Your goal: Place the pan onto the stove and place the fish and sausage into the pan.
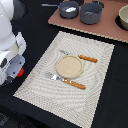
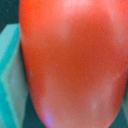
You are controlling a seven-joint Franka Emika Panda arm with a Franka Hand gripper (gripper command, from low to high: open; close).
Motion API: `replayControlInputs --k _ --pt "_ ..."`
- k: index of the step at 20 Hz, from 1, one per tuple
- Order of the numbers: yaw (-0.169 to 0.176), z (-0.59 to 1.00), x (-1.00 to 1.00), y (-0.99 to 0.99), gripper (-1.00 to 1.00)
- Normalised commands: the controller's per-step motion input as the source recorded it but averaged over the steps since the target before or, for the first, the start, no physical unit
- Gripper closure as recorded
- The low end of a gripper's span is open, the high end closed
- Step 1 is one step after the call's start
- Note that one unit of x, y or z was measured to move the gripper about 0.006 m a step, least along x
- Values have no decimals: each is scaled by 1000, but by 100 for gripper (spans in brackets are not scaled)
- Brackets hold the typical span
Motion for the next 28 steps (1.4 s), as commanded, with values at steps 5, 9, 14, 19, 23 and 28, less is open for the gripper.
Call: replayControlInputs --k 5,9,14,19,23,28 --pt "0 1000 278 463 100" --pt "2 1000 49 863 100" --pt "5 1000 -19 956 100" --pt "0 978 -86 990 100" --pt "0 911 -61 1000 100" --pt "0 709 -14 1000 100"
